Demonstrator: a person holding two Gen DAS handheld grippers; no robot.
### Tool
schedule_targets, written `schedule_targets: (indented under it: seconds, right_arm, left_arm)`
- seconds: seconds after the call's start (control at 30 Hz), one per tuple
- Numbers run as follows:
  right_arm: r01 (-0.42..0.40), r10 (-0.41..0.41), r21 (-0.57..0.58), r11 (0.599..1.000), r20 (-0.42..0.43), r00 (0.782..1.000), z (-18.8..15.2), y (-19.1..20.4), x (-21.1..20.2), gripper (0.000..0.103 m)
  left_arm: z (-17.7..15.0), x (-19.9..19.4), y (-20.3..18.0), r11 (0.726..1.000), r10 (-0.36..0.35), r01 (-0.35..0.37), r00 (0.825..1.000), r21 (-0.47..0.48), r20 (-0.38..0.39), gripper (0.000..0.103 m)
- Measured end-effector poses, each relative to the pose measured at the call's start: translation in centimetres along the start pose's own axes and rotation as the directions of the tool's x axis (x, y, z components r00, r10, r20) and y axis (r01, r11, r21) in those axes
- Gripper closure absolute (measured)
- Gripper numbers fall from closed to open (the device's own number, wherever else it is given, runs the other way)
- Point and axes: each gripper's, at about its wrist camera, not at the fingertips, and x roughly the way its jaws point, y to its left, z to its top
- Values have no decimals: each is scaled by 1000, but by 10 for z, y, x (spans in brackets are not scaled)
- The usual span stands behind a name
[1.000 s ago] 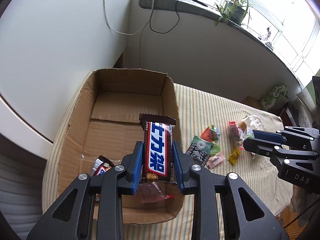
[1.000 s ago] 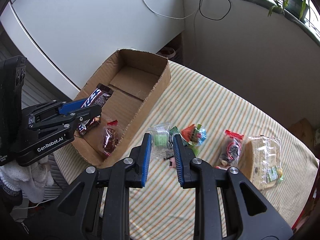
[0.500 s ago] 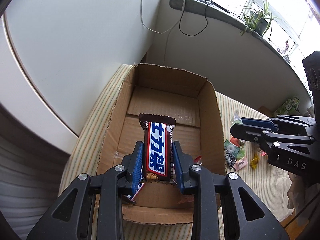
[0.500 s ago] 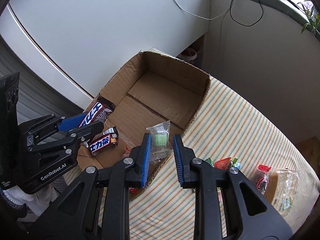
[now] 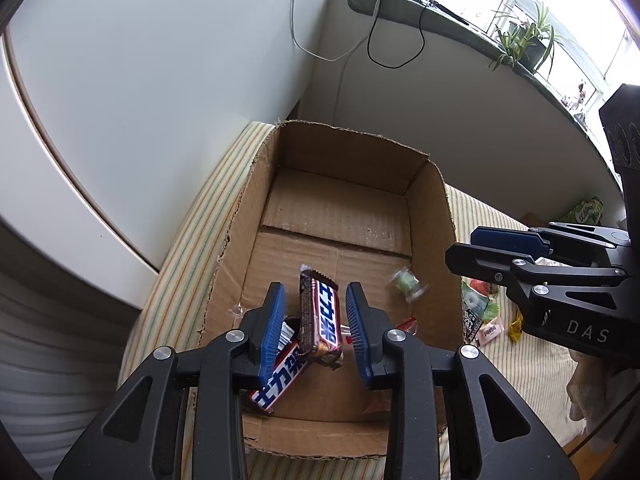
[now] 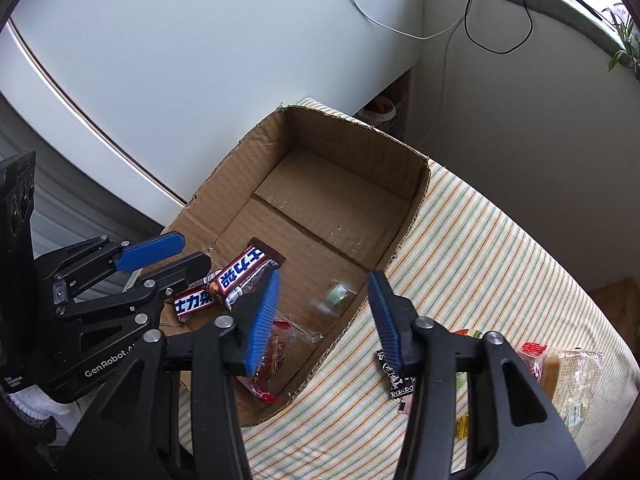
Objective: Organize snacks
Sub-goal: 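Open the left tool inside the box while the right tool drops the candy packet there, then close both tools on the bagged bread loaf from opposite sides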
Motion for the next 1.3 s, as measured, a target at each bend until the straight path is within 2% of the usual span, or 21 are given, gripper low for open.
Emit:
schedule_targets:
  seconds: [0.73,0.8,0.83,0.87,0.93,1.1,1.2,1.3]
  right_arm:
    - [15,-17,64,998,31,999,-12,-25,-32,48]
    - [13,-15,76,997,38,999,-15,-30,-36,47]
    - [13,-16,82,997,41,999,-17,-32,-38,44]
    - [14,-18,89,996,47,999,-20,-35,-41,38]
    - [12,-18,105,994,56,998,-25,-42,-46,37]
    - [15,-26,158,987,68,997,-42,-65,-61,36]
    - [16,-33,204,979,81,996,-55,-87,-71,27]
    - [27,-49,247,969,85,995,-71,-111,-81,26]
  left_arm:
    - [-1,-9,-19,999,-8,8,1000,42,20,72]
    - [-1,-10,-23,999,-16,15,1000,45,20,72]
    - [-1,-11,-26,999,-18,17,1000,50,21,72]
    - [-2,-12,-29,998,-19,18,1000,55,21,67]
    - [-2,-13,-35,998,-22,20,999,68,27,57]
    - [-3,-14,-55,993,-52,50,998,103,20,50]
    - [-4,-14,-69,990,-76,73,997,120,14,45]
    - [-6,-12,-83,987,-101,100,995,128,1,44]
